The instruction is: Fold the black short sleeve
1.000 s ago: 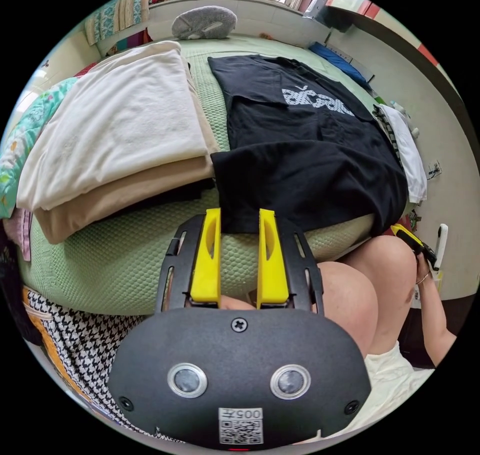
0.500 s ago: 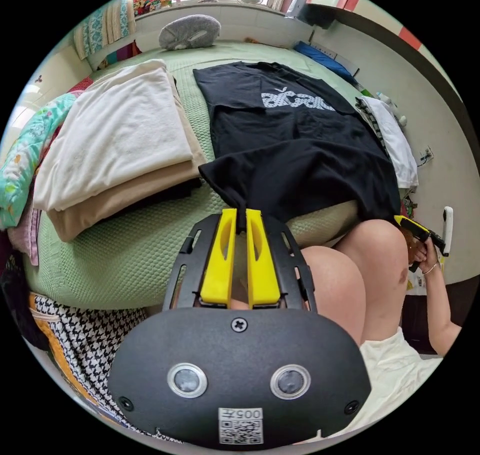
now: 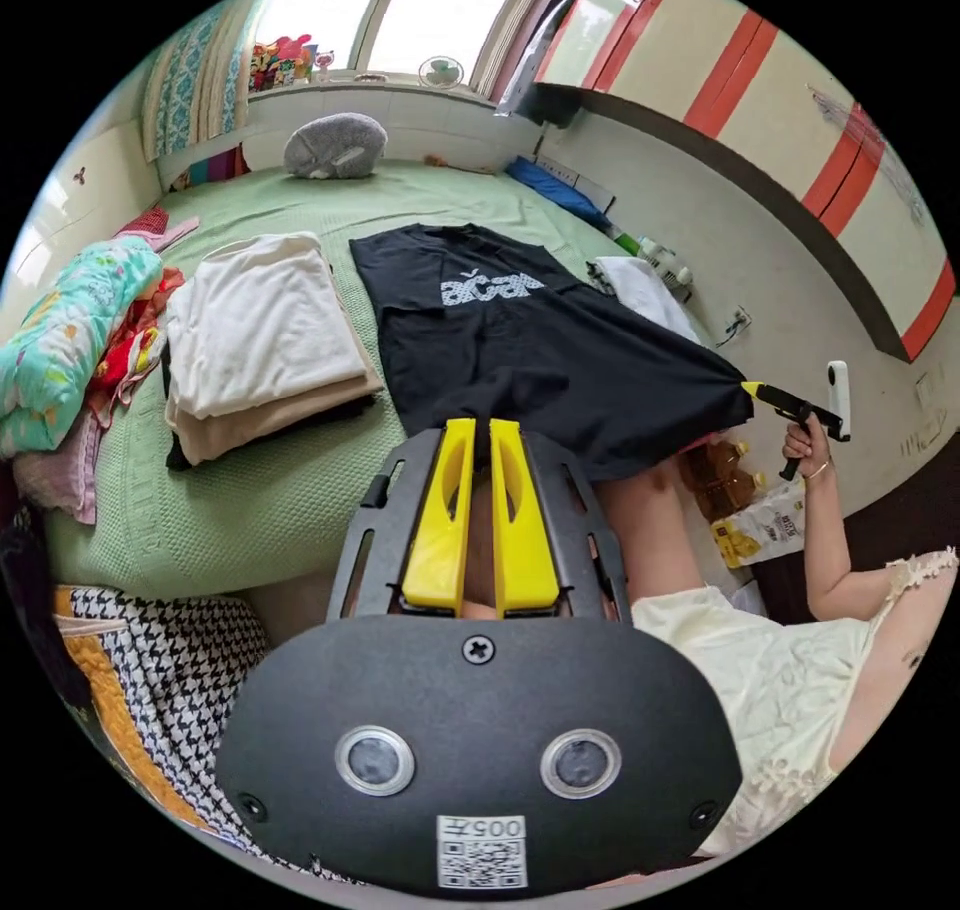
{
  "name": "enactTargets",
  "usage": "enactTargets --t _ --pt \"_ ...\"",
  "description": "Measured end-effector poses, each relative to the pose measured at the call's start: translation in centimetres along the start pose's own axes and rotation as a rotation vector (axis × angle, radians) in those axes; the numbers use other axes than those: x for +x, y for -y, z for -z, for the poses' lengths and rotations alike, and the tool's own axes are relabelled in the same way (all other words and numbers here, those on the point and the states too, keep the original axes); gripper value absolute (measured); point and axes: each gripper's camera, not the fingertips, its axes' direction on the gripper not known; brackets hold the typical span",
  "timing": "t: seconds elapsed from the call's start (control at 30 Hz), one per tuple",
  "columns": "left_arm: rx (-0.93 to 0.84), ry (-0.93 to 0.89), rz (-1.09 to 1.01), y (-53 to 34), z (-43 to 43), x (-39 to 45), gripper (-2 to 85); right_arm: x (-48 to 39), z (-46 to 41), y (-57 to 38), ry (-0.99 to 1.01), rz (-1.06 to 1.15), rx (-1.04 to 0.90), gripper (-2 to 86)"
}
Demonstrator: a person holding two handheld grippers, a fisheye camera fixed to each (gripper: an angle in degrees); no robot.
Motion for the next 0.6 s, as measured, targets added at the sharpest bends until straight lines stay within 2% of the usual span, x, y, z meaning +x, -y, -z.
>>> enactTargets --t 0.33,0.43,0.6 --pt "0.027 -0.059 0.053 -6.4 10.2 0.0 4.1 -2.4 6.8 -3.7 0.079 -0.002 -0.017 -1.5" --pt "0.026 -0.062 0.061 -7.9 11.9 0.5 4.1 -2.0 9.0 -5.0 0.178 -0.053 -0.007 -1.6" --pt "0.021 -0.106 0.09 -9.8 13.1 1.0 4.1 -2.1 10.8 -6.5 0.195 -0.102 -0.052 -1.5"
